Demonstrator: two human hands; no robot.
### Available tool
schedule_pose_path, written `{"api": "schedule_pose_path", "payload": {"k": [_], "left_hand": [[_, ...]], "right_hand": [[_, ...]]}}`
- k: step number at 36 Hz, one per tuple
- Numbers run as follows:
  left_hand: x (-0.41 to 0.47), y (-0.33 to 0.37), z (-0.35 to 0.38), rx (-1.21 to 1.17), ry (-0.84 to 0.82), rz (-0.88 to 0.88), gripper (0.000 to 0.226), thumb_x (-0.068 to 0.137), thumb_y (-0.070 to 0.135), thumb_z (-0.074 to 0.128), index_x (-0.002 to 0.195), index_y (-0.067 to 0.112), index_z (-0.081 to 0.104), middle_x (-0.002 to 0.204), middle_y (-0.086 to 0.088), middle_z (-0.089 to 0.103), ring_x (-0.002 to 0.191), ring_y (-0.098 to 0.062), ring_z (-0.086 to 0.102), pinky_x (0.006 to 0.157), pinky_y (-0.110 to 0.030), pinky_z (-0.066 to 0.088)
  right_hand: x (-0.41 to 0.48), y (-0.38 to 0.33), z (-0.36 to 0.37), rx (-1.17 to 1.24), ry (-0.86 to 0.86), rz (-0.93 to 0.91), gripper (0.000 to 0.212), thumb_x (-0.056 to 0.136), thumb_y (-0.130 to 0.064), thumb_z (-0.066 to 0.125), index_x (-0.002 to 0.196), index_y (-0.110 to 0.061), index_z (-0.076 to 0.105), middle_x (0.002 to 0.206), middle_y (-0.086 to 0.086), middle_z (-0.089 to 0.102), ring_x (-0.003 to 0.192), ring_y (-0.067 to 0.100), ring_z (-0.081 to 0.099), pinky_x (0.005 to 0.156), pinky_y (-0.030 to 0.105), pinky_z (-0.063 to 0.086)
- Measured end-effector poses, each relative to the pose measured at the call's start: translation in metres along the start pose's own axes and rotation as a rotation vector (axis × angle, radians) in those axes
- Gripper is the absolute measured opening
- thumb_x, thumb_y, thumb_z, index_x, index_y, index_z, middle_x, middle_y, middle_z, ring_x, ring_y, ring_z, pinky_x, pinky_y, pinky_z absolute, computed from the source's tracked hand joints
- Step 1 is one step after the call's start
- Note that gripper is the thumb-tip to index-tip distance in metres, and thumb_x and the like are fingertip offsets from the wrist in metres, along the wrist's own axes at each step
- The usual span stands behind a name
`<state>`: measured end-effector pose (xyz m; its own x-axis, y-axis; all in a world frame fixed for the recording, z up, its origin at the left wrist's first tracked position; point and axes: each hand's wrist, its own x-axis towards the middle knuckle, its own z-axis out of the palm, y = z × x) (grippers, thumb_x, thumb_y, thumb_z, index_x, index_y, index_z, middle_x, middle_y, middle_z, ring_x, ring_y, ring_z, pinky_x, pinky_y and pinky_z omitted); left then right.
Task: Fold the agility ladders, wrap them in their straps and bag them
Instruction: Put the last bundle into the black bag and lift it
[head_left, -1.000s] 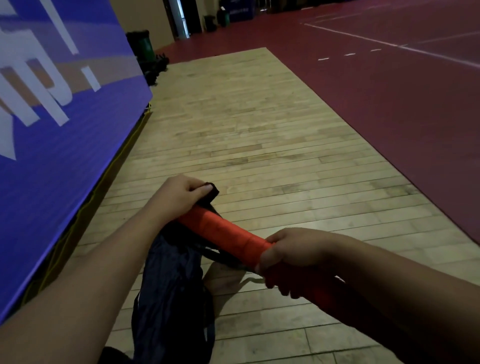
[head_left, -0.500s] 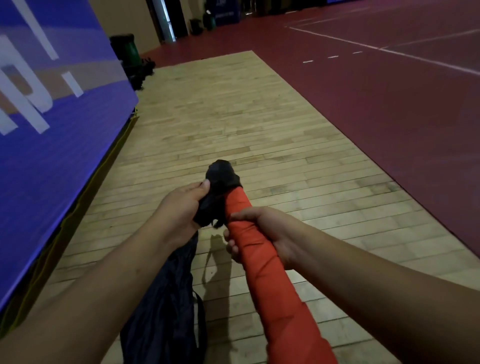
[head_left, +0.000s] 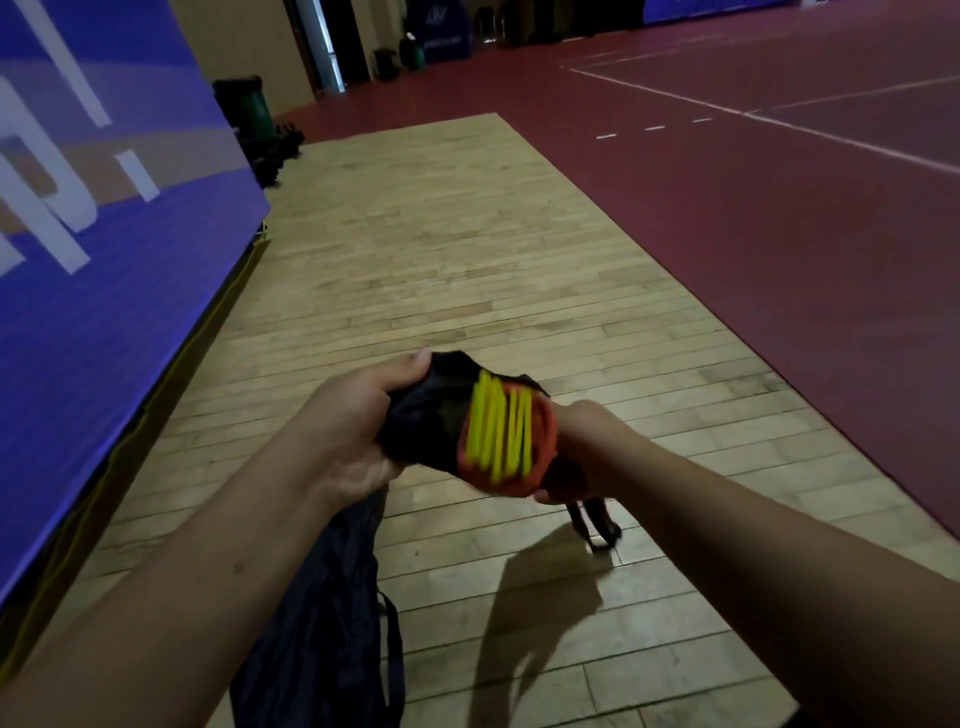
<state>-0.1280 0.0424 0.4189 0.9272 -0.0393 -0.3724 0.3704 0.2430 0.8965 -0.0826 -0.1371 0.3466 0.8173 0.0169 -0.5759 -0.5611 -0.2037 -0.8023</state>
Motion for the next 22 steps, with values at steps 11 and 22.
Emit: {"api": "schedule_pose_path", "payload": {"k": [11,22], "left_hand": [[-0.004,0.022,-0.016,-0.088,0.01,0.173,0.024,0.103,0.019,0.048,0.106,0.004,0.066,0.093,-0.014,0.072,0.081,-0.022,0.071,0.073,-0.032,0.063],[0.002,0.03,-0.053,0.354,0.218,0.411,0.034,0.103,-0.001,0.042,0.09,0.01,0.071,0.084,-0.002,0.069,0.071,-0.013,0.065,0.066,-0.029,0.053]], "right_hand": [[-0.008,-0.025,-0.033,-0.512,0.136,-0.573,0.022,0.088,0.007,0.048,0.085,0.008,0.07,0.074,0.027,0.069,0.059,0.03,0.07,0.059,0.039,0.06],[-0.029,-0.034,-0.032,0.17,-0.376,-0.491,0.012,0.087,-0.009,0.07,0.087,0.003,0.068,0.08,0.011,0.07,0.073,0.017,0.069,0.065,0.024,0.057]]}}
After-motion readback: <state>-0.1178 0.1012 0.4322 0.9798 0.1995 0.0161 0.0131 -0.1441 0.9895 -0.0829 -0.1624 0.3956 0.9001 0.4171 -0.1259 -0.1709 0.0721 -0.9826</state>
